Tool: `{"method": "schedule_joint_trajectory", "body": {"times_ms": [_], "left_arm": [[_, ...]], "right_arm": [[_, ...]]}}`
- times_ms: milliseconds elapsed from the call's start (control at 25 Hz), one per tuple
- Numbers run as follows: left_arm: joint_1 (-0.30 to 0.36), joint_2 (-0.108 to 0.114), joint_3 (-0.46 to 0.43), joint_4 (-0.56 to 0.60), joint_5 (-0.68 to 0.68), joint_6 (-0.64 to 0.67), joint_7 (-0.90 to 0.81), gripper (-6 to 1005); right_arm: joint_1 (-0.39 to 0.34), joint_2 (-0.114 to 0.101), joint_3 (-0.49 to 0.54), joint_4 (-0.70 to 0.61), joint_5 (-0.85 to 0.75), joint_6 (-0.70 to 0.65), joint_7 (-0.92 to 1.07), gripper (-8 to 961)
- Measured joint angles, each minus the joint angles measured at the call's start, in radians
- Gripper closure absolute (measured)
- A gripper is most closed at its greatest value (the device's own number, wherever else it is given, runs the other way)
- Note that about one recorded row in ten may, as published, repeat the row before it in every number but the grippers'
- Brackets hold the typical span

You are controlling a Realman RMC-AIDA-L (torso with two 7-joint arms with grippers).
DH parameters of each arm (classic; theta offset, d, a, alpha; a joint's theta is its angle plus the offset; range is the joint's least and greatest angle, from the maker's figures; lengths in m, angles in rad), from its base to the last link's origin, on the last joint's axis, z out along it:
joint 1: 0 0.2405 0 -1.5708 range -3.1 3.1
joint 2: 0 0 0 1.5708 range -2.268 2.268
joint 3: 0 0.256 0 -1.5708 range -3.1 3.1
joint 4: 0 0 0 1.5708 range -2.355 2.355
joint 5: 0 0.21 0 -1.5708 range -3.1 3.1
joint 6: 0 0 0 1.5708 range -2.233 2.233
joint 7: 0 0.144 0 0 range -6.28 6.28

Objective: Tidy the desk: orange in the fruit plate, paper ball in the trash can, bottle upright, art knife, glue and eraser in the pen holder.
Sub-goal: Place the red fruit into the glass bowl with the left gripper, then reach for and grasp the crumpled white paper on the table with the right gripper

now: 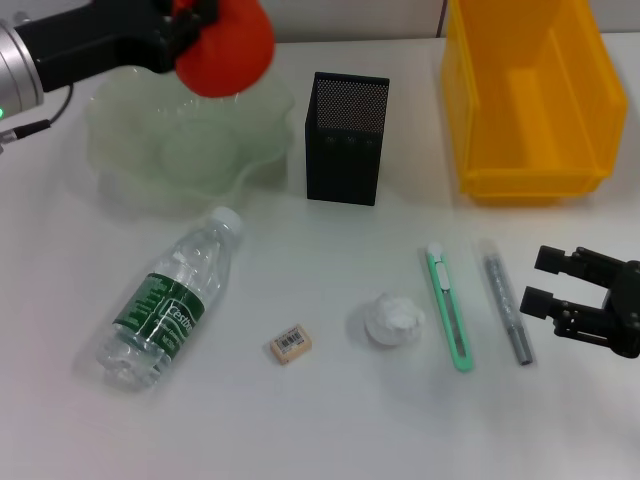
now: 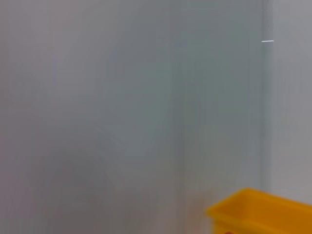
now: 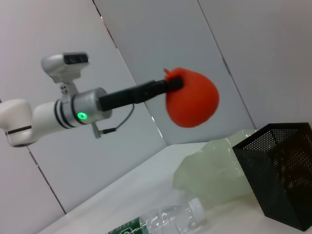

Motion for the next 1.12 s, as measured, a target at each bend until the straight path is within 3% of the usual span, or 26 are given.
{"method": "schedule_joint_trajectory", "body": {"times_ms": [160,360,640,840,880,920,1000,1120], "left_arm": [[0.001,-0.005,0.005,-0.064,-0.062,-0.157,0.008,842],[0.01,0.001,-0.003,-0.115,-0.145,-0.173,0.007,712],[0.071,0.013,-0.016,-0.11,-0.185,0.169,0.011,516],[0.086,0.052,-0.012,-0.12,-0.155,0.403,0.013,323],[0.086,0.069,-0.005,-0.124,-0.109,0.505,0.023,284],[0.086,0.069,-0.005,-0.124,-0.109,0.505,0.023,261],[0.085,0.08,-0.005,-0.122,0.039,0.683,0.071,214],[0.087,0.074,-0.009,-0.123,0.117,0.704,0.076,167]], "right_arm": [[0.007,0.003,-0.003,0.001,0.0,0.005,0.001,166],[0.014,0.005,-0.003,0.015,0.0,0.009,0.001,166],[0.032,0.0,0.001,0.013,0.003,0.004,0.025,166],[0.081,-0.004,0.003,-0.047,0.008,-0.025,0.124,166],[0.096,-0.005,-0.002,-0.086,0.008,-0.04,0.177,165],[0.113,-0.008,-0.008,-0.132,0.006,-0.058,0.246,165],[0.143,-0.013,-0.032,-0.25,0.003,-0.103,0.382,165],[0.183,-0.012,-0.11,-0.491,-0.001,-0.168,0.596,167]]}}
